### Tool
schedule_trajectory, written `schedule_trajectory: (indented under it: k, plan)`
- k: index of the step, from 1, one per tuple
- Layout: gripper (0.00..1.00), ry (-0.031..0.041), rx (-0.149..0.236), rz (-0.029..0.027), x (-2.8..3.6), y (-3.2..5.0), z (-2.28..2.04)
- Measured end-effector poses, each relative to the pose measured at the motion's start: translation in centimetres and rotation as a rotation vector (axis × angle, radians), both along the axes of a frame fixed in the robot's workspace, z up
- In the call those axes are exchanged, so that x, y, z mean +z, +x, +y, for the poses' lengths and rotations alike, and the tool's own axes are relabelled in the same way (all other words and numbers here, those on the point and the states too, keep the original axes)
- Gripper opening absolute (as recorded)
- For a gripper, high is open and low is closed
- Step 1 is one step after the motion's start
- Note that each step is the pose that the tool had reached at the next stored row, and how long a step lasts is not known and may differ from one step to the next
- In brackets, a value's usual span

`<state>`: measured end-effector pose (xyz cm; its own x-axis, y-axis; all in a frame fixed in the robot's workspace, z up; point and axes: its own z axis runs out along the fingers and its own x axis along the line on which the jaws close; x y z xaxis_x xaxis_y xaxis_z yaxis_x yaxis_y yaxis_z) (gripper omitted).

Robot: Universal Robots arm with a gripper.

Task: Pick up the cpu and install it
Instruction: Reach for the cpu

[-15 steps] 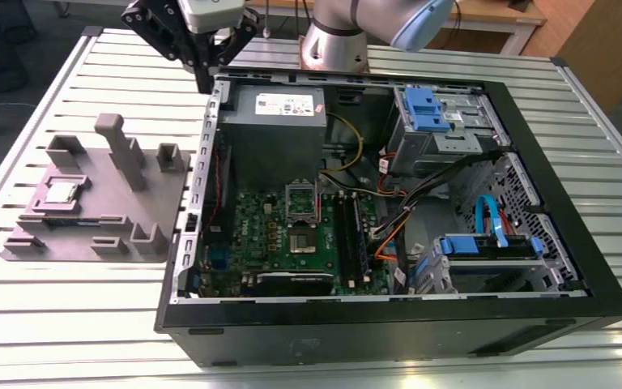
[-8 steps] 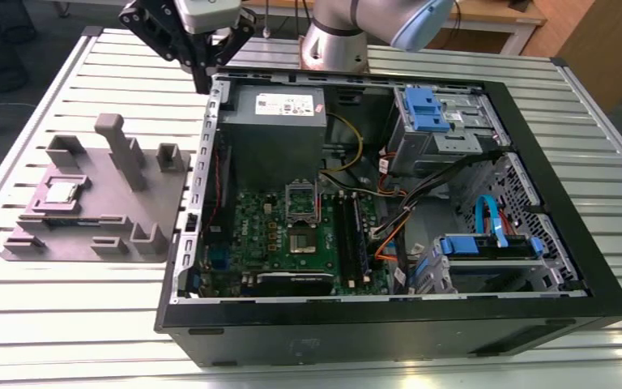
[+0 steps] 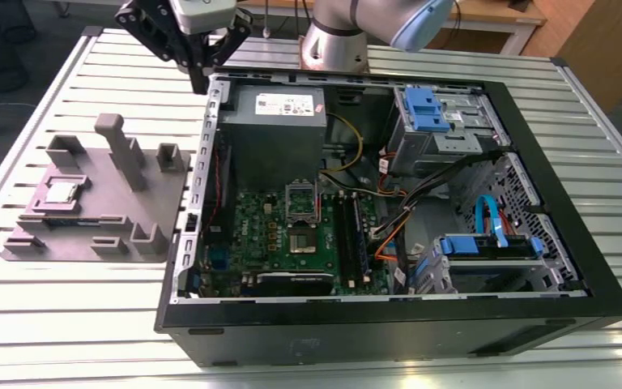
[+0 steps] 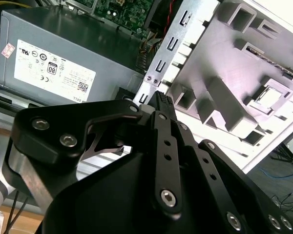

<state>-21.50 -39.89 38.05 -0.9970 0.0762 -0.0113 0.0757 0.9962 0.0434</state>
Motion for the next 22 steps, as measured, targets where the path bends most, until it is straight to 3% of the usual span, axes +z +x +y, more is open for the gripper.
schedule_trajectory:
  k: [22]
  plan:
    - [0.11,-0.0001,0.000,0.0009,-0.15,-0.71,0.00]
